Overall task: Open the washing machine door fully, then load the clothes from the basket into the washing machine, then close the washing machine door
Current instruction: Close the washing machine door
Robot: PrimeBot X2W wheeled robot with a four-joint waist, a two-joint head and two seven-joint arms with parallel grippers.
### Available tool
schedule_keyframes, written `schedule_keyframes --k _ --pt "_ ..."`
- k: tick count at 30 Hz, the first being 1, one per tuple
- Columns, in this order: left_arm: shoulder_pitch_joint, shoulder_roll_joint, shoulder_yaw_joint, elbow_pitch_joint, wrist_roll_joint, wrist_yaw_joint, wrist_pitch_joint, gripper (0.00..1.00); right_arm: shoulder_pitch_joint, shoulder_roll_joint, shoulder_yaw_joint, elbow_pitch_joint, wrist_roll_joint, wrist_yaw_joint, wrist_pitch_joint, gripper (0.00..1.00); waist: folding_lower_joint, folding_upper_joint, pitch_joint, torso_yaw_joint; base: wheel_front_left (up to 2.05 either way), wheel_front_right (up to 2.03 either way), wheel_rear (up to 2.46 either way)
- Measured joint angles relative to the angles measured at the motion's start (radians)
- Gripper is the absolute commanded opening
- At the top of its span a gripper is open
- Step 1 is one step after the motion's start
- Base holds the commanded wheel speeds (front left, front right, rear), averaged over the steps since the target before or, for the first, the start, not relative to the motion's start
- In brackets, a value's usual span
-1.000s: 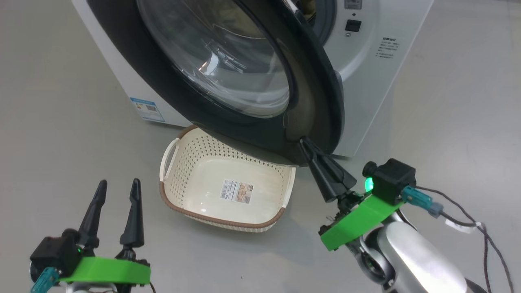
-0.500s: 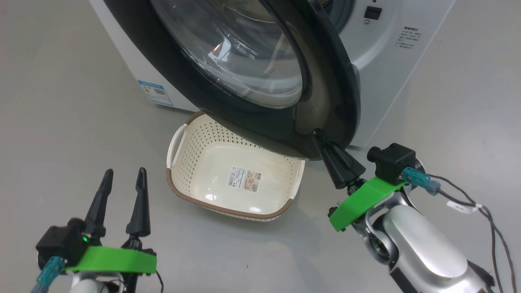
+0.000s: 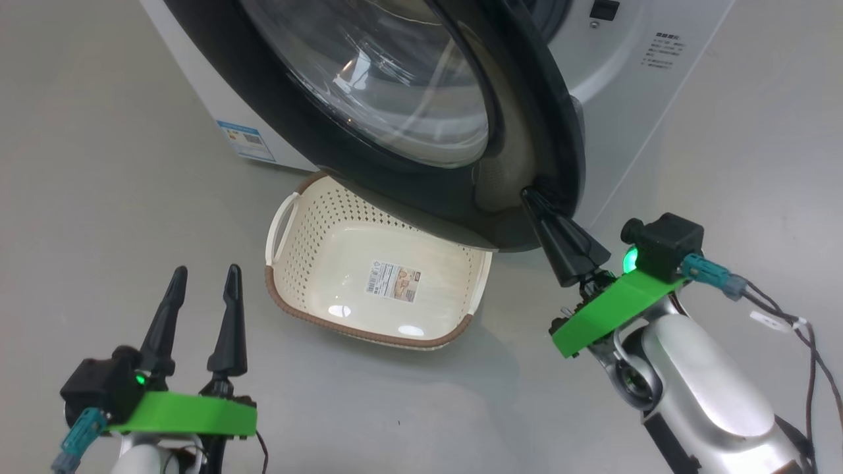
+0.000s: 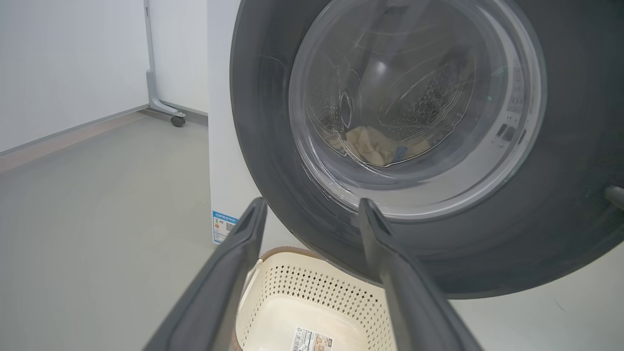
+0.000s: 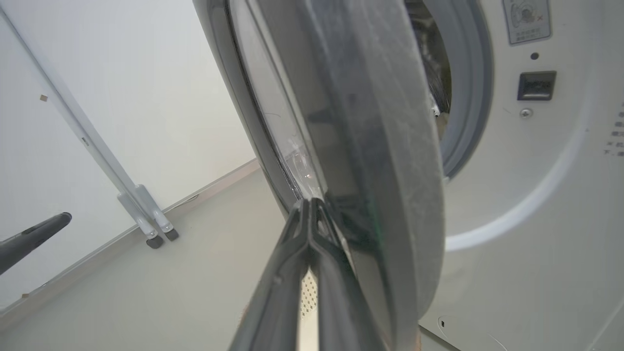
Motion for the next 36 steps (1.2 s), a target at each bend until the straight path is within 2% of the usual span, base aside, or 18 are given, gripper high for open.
schedule_keyframes --k 16,27,36 --pt "-0.053 0.002 -0.031 -0.003 -0.007 0.000 0.000 1.00 -0.069 0.021 -0.182 -0.009 -0.044 0.000 0.000 0.00 0.0000 0.0000 0.063 0.001 0.00 0.00 0.00" --pt "-0.107 0.001 -0.063 -0.004 -0.013 0.000 0.000 1.00 -0.178 0.021 -0.323 0.014 -0.093 0.000 0.000 0.00 0.0000 0.0000 0.122 0.039 0.00 0.00 0.00" --pt "-0.138 0.000 -0.081 -0.005 -0.027 0.000 0.000 1.00 -0.275 0.029 -0.398 0.046 -0.131 0.000 0.000 0.00 0.0000 0.0000 0.169 0.067 0.00 0.00 0.00"
